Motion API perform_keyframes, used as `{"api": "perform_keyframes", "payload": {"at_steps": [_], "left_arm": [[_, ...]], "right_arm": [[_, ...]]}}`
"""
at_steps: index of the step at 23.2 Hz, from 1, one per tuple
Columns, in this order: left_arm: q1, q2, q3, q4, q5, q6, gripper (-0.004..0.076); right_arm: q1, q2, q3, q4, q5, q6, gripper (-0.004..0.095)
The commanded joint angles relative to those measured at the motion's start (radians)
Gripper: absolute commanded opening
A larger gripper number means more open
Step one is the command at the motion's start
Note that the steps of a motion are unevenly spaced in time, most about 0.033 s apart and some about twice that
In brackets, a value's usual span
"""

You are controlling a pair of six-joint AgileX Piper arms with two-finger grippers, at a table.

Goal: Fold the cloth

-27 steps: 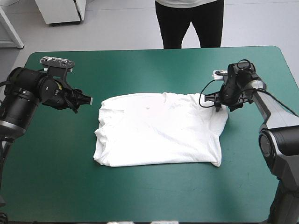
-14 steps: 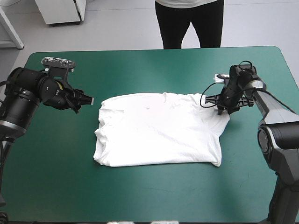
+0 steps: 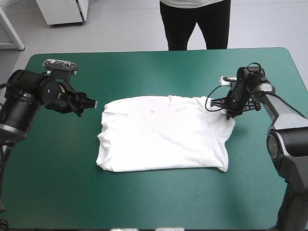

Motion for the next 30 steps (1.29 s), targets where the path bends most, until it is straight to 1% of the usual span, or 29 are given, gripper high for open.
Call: {"api": "perform_keyframes", "payload": {"at_steps": [1, 3, 9, 13, 14, 17, 19, 21, 22, 23, 24, 25, 28, 30], "left_arm": [[0.002, -0.032, -0.031, -0.007, 0.030, -0.002, 0.0419], [0.002, -0.032, -0.031, -0.007, 0.030, -0.002, 0.0419], [0.002, -0.032, -0.031, -0.013, 0.030, -0.002, 0.0419], [0.002, -0.032, -0.031, -0.022, 0.030, -0.002, 0.0419], [0.002, -0.032, -0.031, -0.034, 0.030, 0.000, 0.0419], [0.002, -0.032, -0.031, -0.042, 0.030, -0.001, 0.0419], [0.002, -0.032, -0.031, -0.042, 0.031, 0.000, 0.0419], [0.002, -0.032, -0.031, -0.052, 0.029, 0.002, 0.0419], [0.002, -0.032, -0.031, -0.057, 0.029, 0.002, 0.0419], [0.002, -0.032, -0.031, -0.059, 0.029, 0.002, 0.0419], [0.002, -0.032, -0.031, -0.061, 0.029, 0.002, 0.0419], [0.002, -0.032, -0.031, -0.061, 0.029, 0.002, 0.0419], [0.002, -0.032, -0.031, -0.065, 0.041, 0.002, 0.0419], [0.002, -0.032, -0.031, -0.075, 0.041, 0.002, 0.0419]], "right_arm": [[0.026, -0.121, -0.023, 0.004, 0.002, -0.014, -0.0017], [0.059, -0.143, -0.025, 0.017, 0.002, -0.014, -0.0017], [0.180, -0.159, -0.030, 0.110, -0.027, -0.033, -0.0017], [0.263, -0.159, -0.030, 0.108, -0.090, -0.026, -0.0017], [0.292, -0.159, -0.030, 0.108, -0.120, -0.006, -0.0017], [0.315, -0.148, -0.030, 0.115, -0.140, -0.001, -0.0017], [0.315, -0.122, -0.030, 0.159, -0.126, -0.019, -0.0002], [0.323, -0.090, -0.030, 0.189, -0.103, -0.056, 0.0158], [0.325, -0.076, -0.030, 0.217, -0.093, -0.061, 0.0336], [0.325, -0.071, -0.030, 0.242, -0.092, -0.066, 0.0461], [0.326, -0.071, -0.030, 0.253, -0.092, -0.070, 0.0540], [0.326, -0.077, -0.030, 0.260, -0.092, -0.075, 0.0563], [0.326, -0.130, -0.030, 0.254, -0.074, -0.073, 0.0547], [0.326, -0.183, -0.030, 0.200, -0.053, -0.037, 0.0533]]}}
